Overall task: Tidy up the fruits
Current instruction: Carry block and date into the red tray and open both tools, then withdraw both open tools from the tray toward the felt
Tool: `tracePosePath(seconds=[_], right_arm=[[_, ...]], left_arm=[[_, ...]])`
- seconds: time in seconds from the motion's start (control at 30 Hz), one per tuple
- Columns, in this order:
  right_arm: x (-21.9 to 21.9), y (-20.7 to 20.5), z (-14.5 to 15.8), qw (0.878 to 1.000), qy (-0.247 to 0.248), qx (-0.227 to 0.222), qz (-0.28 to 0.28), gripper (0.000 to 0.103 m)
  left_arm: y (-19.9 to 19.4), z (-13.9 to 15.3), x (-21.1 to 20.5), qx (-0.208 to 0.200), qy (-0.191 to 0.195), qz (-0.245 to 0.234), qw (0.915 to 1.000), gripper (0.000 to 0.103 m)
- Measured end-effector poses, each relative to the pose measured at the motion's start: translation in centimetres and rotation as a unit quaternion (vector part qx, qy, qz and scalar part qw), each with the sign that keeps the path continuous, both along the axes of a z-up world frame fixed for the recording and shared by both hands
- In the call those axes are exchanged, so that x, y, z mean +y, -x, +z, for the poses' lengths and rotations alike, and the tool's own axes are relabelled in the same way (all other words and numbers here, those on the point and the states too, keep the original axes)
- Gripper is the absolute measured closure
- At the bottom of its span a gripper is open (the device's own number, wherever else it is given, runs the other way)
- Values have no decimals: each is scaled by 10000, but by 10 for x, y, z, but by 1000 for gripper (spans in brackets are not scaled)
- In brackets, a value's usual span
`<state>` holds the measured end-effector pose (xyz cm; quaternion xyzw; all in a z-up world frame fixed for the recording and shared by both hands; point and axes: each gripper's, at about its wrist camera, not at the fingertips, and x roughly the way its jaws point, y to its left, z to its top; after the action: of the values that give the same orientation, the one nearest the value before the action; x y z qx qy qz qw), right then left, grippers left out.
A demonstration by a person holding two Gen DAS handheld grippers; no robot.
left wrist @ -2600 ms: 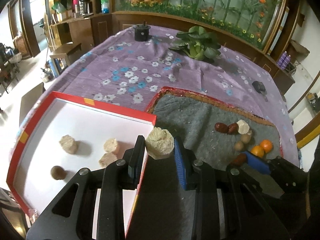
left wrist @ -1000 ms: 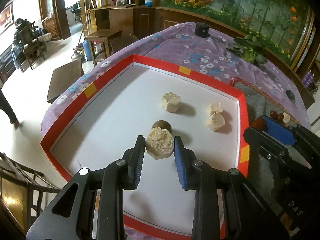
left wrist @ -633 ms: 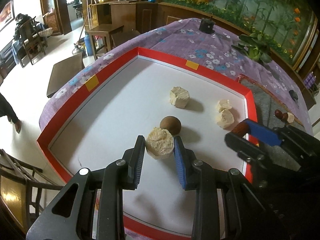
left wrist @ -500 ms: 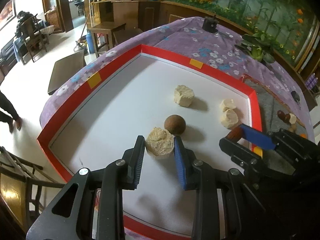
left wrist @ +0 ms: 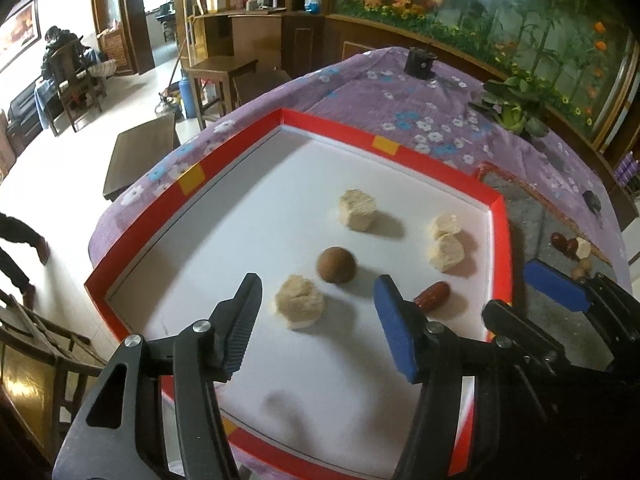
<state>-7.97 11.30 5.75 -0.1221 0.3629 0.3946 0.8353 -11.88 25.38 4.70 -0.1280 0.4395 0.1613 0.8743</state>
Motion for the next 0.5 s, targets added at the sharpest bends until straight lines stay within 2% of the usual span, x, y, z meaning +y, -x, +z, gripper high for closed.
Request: tracePosePath(seconds=[0.37, 0.5], right_arm=[[-89, 6, 11, 9958, 260, -445, -751, 51], [-135, 7, 9, 9905, 361, -487, -1237, 51]], left_arm=[[-28, 20, -71, -183, -48, -726, 9972, 44], [-50, 21, -103, -96, 138, -1094, 9939, 44]])
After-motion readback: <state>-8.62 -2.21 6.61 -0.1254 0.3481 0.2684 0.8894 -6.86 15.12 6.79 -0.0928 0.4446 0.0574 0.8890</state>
